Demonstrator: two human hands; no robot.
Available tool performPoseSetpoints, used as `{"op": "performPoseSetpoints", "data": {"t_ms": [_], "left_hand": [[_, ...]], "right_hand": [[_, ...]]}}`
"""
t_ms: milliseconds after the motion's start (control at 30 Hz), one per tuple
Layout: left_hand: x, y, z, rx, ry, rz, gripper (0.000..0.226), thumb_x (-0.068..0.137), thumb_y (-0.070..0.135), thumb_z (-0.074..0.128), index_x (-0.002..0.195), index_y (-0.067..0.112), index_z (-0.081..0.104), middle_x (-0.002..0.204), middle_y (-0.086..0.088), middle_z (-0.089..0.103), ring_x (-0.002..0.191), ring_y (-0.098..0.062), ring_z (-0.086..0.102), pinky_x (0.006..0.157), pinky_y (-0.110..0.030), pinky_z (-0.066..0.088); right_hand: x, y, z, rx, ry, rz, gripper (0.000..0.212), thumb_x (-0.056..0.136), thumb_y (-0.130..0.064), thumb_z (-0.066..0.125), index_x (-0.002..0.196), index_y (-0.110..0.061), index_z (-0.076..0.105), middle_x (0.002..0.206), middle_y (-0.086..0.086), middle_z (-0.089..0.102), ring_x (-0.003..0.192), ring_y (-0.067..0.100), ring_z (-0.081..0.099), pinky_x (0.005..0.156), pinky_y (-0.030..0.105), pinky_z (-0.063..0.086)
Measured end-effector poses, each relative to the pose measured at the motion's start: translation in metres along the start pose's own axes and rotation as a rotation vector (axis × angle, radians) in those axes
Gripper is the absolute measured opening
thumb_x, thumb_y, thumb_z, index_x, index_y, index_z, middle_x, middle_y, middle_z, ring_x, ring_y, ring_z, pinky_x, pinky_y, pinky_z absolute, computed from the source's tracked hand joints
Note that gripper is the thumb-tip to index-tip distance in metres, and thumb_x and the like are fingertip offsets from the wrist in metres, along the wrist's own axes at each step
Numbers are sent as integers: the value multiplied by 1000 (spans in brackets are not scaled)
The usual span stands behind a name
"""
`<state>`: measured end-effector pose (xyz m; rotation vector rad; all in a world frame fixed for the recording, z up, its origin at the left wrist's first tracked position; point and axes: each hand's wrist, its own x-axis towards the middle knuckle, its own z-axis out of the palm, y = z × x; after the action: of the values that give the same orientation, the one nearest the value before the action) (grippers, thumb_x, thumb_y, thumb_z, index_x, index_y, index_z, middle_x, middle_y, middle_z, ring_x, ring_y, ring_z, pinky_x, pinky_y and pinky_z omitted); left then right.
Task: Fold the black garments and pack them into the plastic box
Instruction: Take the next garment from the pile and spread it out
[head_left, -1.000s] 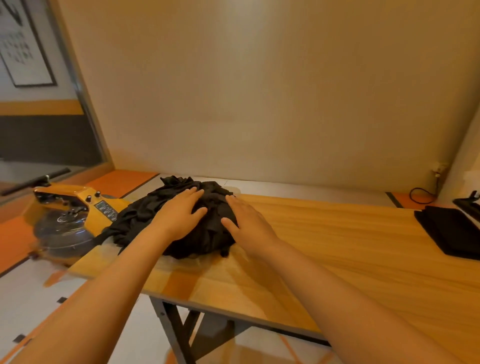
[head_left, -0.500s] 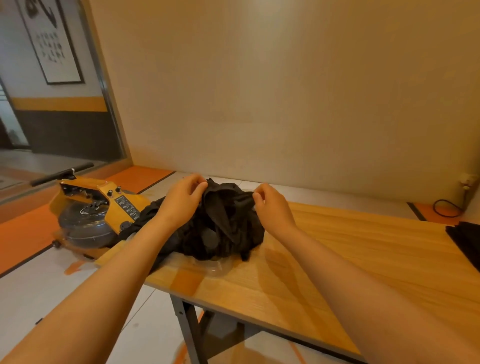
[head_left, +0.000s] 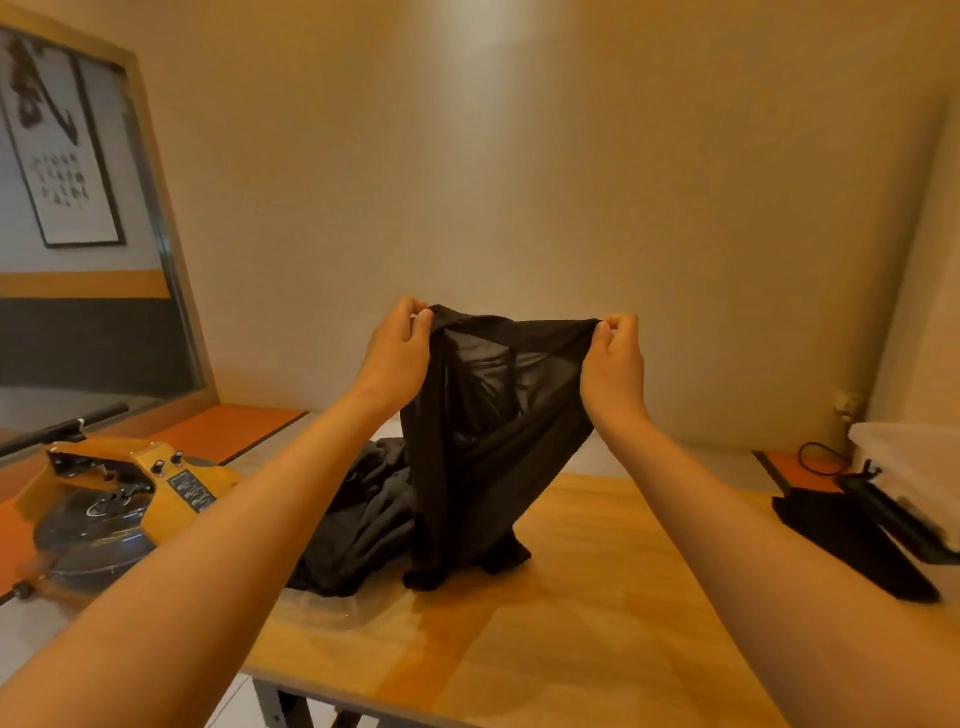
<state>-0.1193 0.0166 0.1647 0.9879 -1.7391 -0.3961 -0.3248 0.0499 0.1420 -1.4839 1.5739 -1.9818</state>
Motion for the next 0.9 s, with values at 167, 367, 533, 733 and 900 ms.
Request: {"op": "performPoseSetpoints", "data": {"t_ms": [167, 367, 533, 733, 900], "left_hand": [[11, 56, 38, 15, 21, 99, 22, 105, 22, 30, 91, 10, 43, 76, 3, 44, 66, -9, 41, 51, -11, 33], [19, 106, 68, -22, -24, 122, 28, 105, 22, 27, 95, 6, 47, 84, -2, 47, 73, -14, 44, 58, -15, 35], [10, 114, 77, 16, -44, 185, 35, 104, 30, 33, 80, 11, 49, 78, 1, 50, 70, -11, 46, 64, -26, 34], [0, 97, 60, 232, -309, 225, 42, 76, 57, 63, 83, 16, 61, 74, 0, 60, 69, -16, 55, 61, -26, 41], [-11, 56, 72, 445, -504, 167, 28, 85, 42, 66, 76, 16, 65, 82, -2, 64, 83, -23, 59, 70, -35, 46]], "right_hand": [[24, -11, -69, -21, 85, -30, 19, 105, -24, 26, 100, -11, 38, 71, 0, 38, 59, 12, 34, 55, 31, 28], [46, -29, -145, -176, 93, -168, 20, 105, -26, 31, 97, -11, 41, 71, -1, 41, 60, 12, 37, 56, 32, 29], [44, -32, -184, -340, 65, -272, 17, 104, -28, 32, 99, -15, 43, 70, 2, 48, 60, 17, 44, 56, 34, 33], [35, -22, -206, -360, -173, -144, 27, 92, -40, 60, 101, -16, 53, 90, -1, 60, 76, 12, 56, 62, 30, 46], [16, 22, -202, -410, -377, -18, 22, 85, -26, 71, 99, -19, 57, 86, 0, 55, 79, 15, 55, 66, 29, 45]]}}
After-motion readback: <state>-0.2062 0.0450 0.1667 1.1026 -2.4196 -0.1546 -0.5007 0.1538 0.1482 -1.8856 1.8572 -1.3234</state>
